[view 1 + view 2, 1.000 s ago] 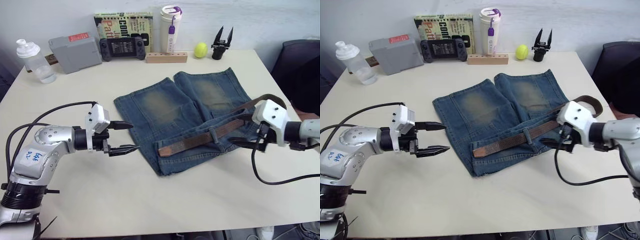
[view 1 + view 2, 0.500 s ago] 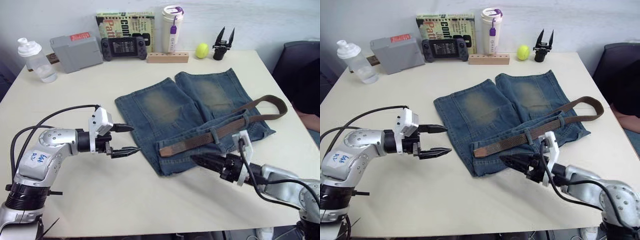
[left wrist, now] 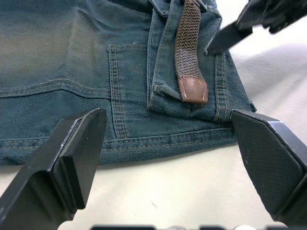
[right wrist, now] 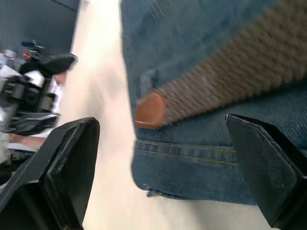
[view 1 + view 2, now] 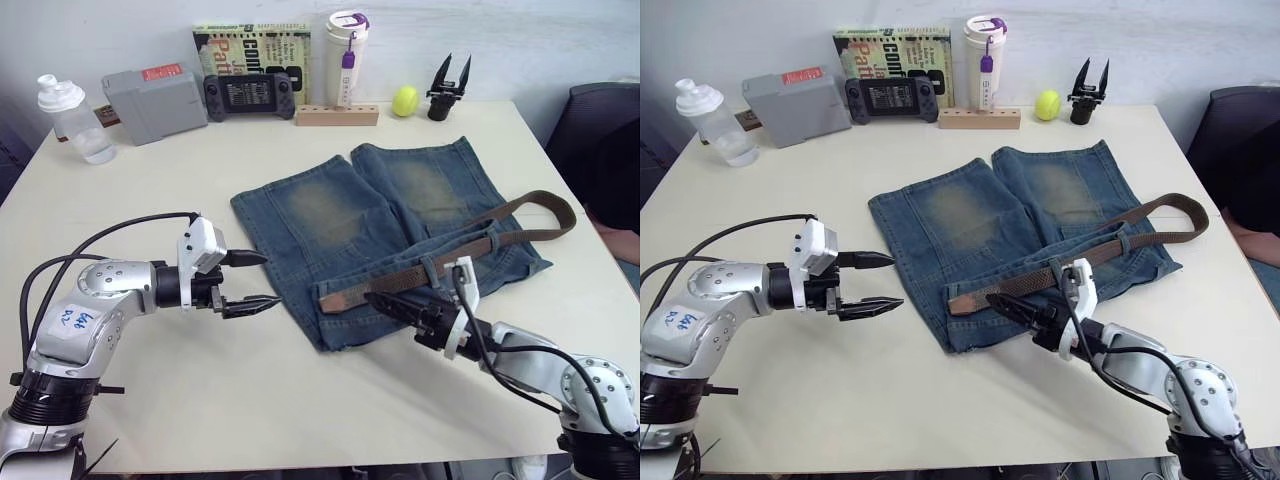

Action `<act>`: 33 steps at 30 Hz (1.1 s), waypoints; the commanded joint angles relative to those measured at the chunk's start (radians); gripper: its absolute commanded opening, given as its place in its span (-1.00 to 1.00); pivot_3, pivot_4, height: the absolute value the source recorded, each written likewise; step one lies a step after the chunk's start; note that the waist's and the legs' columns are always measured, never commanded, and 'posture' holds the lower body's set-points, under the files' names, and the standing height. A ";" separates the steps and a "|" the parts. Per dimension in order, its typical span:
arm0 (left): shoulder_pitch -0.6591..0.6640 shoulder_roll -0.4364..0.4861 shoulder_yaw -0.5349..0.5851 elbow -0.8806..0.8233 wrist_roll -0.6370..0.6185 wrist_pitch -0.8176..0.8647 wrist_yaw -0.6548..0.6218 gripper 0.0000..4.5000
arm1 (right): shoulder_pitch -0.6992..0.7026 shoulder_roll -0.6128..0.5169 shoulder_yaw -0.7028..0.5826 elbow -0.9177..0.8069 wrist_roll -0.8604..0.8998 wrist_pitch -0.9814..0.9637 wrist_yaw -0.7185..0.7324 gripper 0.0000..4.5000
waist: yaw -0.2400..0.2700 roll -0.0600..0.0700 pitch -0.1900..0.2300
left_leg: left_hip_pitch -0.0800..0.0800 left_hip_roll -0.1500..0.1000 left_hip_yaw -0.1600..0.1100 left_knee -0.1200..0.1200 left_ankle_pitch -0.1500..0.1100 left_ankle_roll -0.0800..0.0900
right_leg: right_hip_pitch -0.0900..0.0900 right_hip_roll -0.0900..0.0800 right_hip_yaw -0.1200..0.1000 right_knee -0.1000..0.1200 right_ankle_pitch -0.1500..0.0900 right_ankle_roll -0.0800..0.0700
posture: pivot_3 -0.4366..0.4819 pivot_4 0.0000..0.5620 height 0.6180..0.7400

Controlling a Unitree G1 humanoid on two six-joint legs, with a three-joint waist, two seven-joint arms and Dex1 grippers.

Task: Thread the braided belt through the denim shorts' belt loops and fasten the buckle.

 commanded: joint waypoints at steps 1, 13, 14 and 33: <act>0.005 0.008 0.034 -0.035 0.001 -0.006 0.011 1.00 | -0.010 0.025 0.006 0.011 -0.016 -0.027 -0.021 0.99 | 0.000 0.000 0.000 | 0.000 0.000 0.000 0.000 0.000 0.000 | 0.000 0.000 0.000 0.000 0.000 0.000 | -0.05 -0.47 0.49; 0.004 0.011 0.012 -0.018 0.056 -0.042 -0.005 1.00 | -0.085 0.182 -0.017 0.136 0.006 -0.064 -0.015 0.99 | -0.004 0.000 0.000 | 0.000 0.000 0.000 0.000 0.000 0.000 | 0.000 0.000 0.000 0.001 0.000 0.000 | -0.05 -0.47 0.49; 0.005 0.010 0.016 -0.019 0.055 -0.041 -0.004 1.00 | -0.079 0.188 -0.022 0.131 0.024 -0.065 -0.013 0.99 | -0.005 0.000 0.000 | 0.000 0.000 0.000 0.000 0.000 0.000 | 0.000 0.000 0.000 0.001 0.000 0.000 | -0.05 -0.47 0.49; 0.034 0.024 -0.021 0.046 0.149 -0.131 -0.044 1.00 | -0.154 0.255 -0.021 0.114 -0.139 -0.112 0.023 -0.99 | -0.024 0.000 0.000 | -0.001 0.000 0.001 -0.002 0.000 0.000 | -0.002 0.000 0.001 0.000 0.000 0.000 | -0.05 -0.47 0.49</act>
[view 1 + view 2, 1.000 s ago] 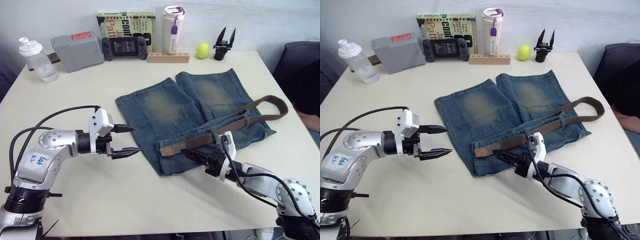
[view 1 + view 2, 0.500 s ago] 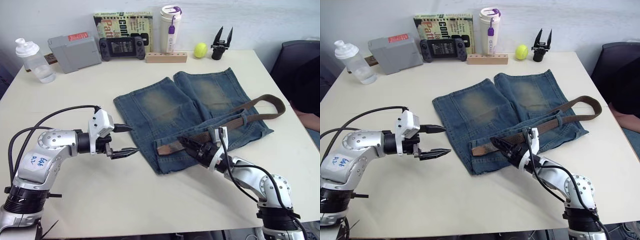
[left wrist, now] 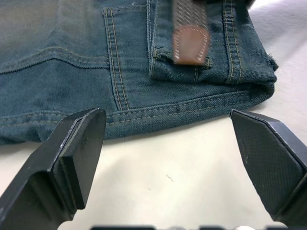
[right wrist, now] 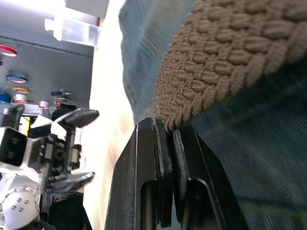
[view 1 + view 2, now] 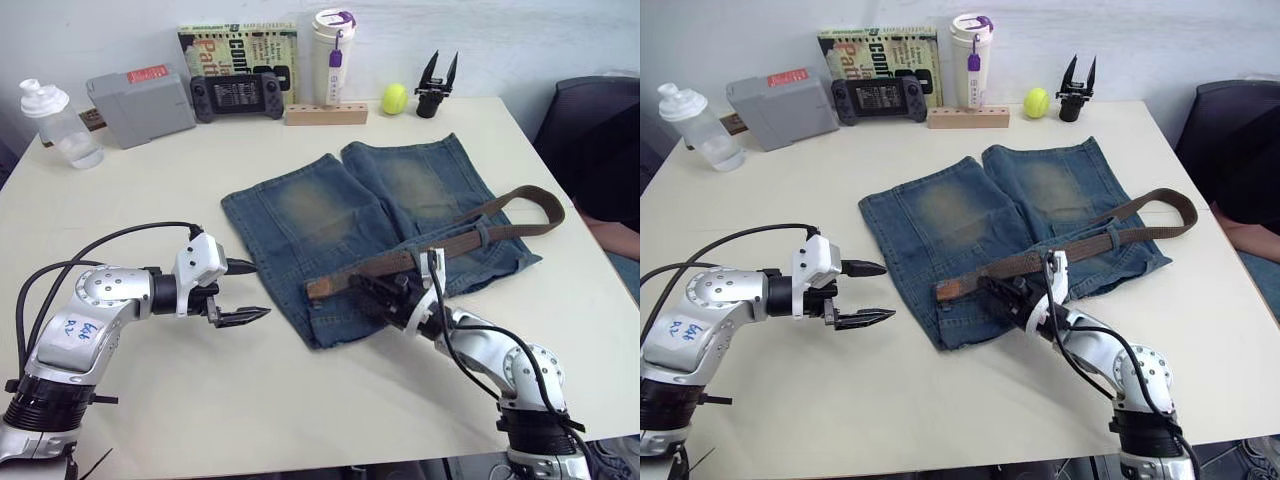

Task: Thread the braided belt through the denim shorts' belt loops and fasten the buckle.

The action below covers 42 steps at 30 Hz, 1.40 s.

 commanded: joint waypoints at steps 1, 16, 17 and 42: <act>-0.008 -0.004 0.010 0.003 0.006 -0.020 -0.004 1.00 | -0.015 -0.021 -0.018 -0.041 -0.076 -0.019 0.040 -0.99 | 0.000 0.000 0.000 | 0.000 0.000 0.000 0.000 0.000 0.000 | 0.000 0.000 0.000 0.000 0.000 0.000 | -0.05 -0.47 0.49; -0.009 -0.012 0.022 0.015 0.003 -0.026 -0.007 1.00 | 0.011 -0.056 -0.068 -0.060 -0.151 -0.004 0.072 -0.99 | 0.001 0.000 0.000 | 0.000 0.000 0.000 0.000 0.000 0.000 | 0.000 0.000 0.000 0.000 0.000 0.000 | -0.05 -0.47 0.49; -0.012 -0.014 0.019 0.020 0.005 -0.029 -0.007 1.00 | 0.013 -0.059 -0.069 -0.063 -0.151 0.000 0.071 -0.99 | 0.001 0.000 0.000 | 0.000 0.000 0.000 0.000 0.000 0.000 | 0.000 0.000 0.000 0.000 0.000 0.000 | -0.05 -0.47 0.49; -0.011 -0.017 -0.007 0.016 0.044 -0.087 -0.026 1.00 | -0.021 0.135 0.141 -0.021 -0.335 0.074 0.166 -0.99 | -0.007 0.000 0.000 | 0.000 0.000 0.000 -0.001 0.000 0.000 | 0.000 0.000 0.000 0.000 0.000 0.000 | -0.05 -0.47 0.49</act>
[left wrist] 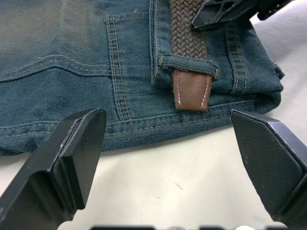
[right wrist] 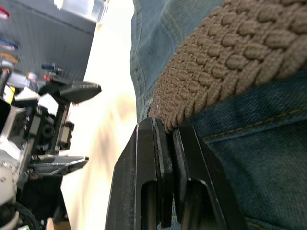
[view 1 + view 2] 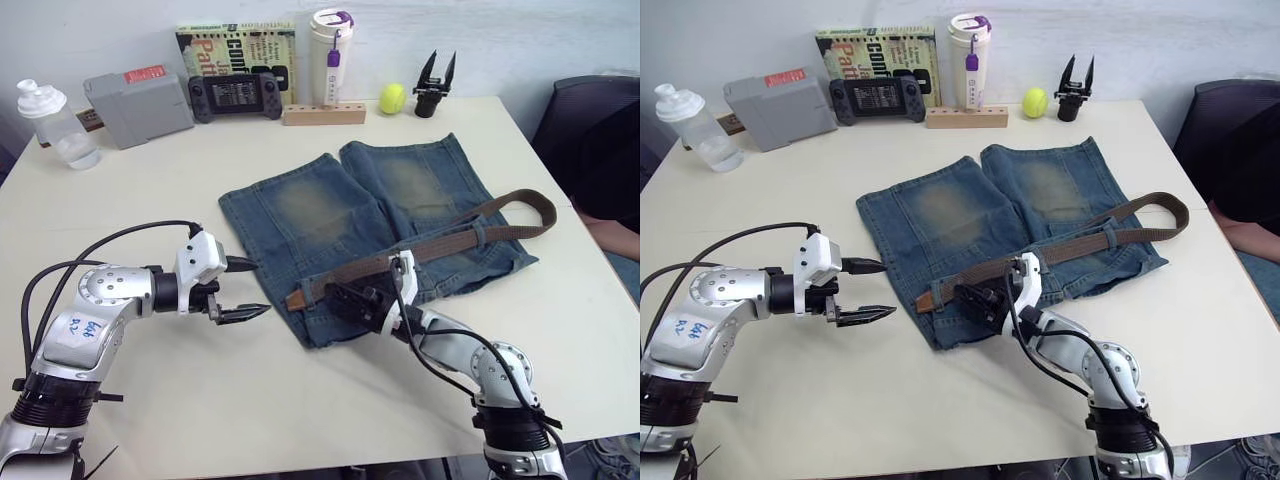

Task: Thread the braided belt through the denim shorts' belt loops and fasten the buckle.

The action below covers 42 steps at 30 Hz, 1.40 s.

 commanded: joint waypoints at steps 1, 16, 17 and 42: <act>0.000 0.004 -0.019 -0.028 0.039 -0.079 -0.020 1.00 | -0.012 0.035 0.041 0.002 -0.043 0.017 0.024 -0.99 | -0.002 0.000 0.000 | 0.000 0.000 0.000 0.000 0.000 0.000 | 0.000 0.000 0.000 0.000 0.000 0.000 | -0.05 -0.47 0.49; -0.092 -0.046 -0.116 0.069 0.194 -0.365 -0.048 1.00 | 0.027 -0.251 -0.077 -0.249 -0.127 0.041 0.195 0.76 | 0.008 0.000 0.000 | -0.001 -0.001 0.000 0.001 -0.001 0.001 | 0.000 -0.001 -0.001 -0.001 0.000 0.000 | -0.05 -0.47 0.49; -0.098 -0.048 -0.122 0.071 0.201 -0.377 -0.052 1.00 | 0.023 -0.284 -0.081 -0.268 -0.135 0.047 0.211 0.76 | 0.008 0.000 0.000 | -0.001 -0.001 0.000 0.001 -0.001 0.002 | 0.000 -0.001 -0.001 -0.001 0.000 0.000 | -0.05 -0.47 0.49; -0.062 -0.145 -0.196 0.103 0.551 -0.595 0.211 1.00 | 0.020 -0.436 -0.009 -0.289 -0.472 0.015 0.408 -0.97 | 0.008 0.000 0.000 | -0.001 0.000 0.001 0.002 -0.001 0.002 | 0.000 -0.001 -0.001 -0.001 0.000 0.000 | -0.05 -0.47 0.49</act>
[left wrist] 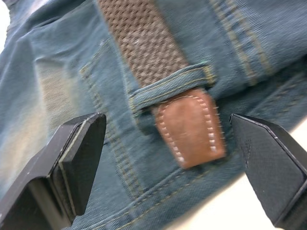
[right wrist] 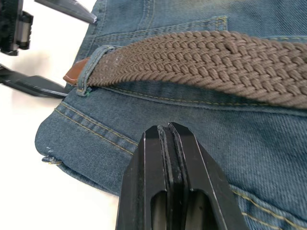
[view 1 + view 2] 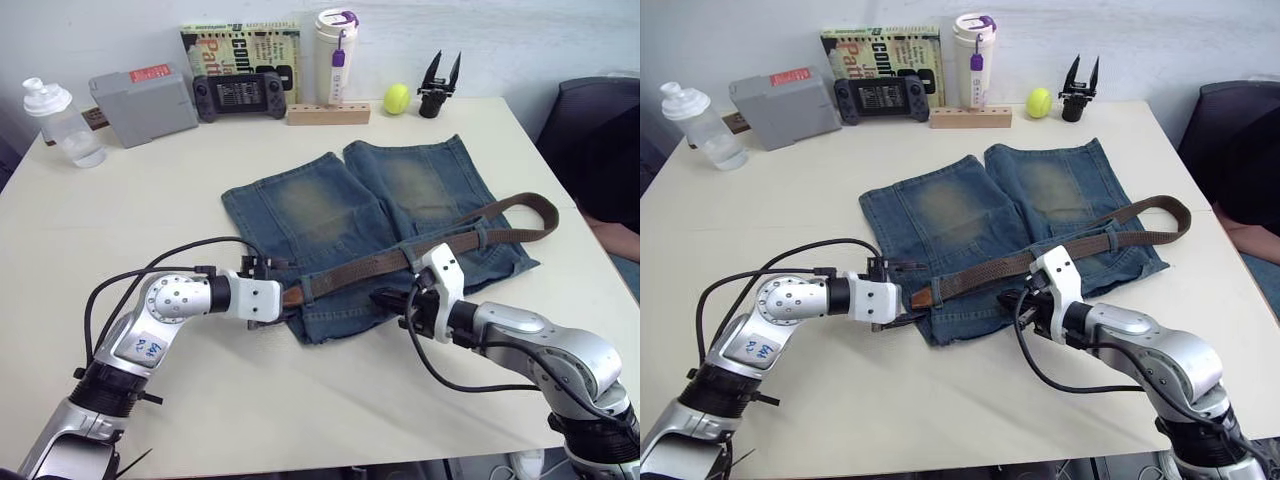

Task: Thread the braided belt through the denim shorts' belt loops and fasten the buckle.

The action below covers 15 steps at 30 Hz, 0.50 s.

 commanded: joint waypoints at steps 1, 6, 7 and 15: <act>0.037 -0.014 0.040 -0.035 -0.016 0.043 0.043 1.00 | 0.020 -0.027 -0.021 -0.017 -0.015 -0.011 0.052 -0.97 | 0.000 0.000 0.000 | 0.000 0.000 0.000 0.000 0.000 0.000 | 0.000 0.000 0.000 0.000 0.000 0.000 | -0.05 -0.47 0.49; 0.093 -0.017 0.071 -0.073 0.003 0.022 0.107 1.00 | 0.092 -0.089 -0.003 -0.015 -0.087 -0.032 0.111 -0.97 | 0.000 0.000 0.000 | 0.000 0.000 0.000 0.000 0.000 0.000 | 0.000 0.000 0.000 0.000 0.000 0.000 | -0.05 -0.47 0.49; 0.097 -0.017 0.070 -0.071 0.014 -0.003 0.123 1.00 | 0.096 -0.091 -0.001 -0.011 -0.096 -0.035 0.119 -0.97 | 0.000 0.000 0.000 | 0.000 0.000 0.000 0.000 0.000 0.000 | 0.001 0.000 0.000 0.000 0.000 0.000 | -0.05 -0.47 0.49; 0.112 -0.014 0.026 -0.036 0.138 -0.172 0.213 -0.31 | 0.052 -0.068 0.022 0.042 -0.166 -0.042 0.155 -1.00 | 0.000 0.000 0.000 | 0.001 0.000 0.000 0.000 0.000 0.001 | 0.000 0.000 0.000 0.000 0.000 0.000 | -0.05 -0.47 0.49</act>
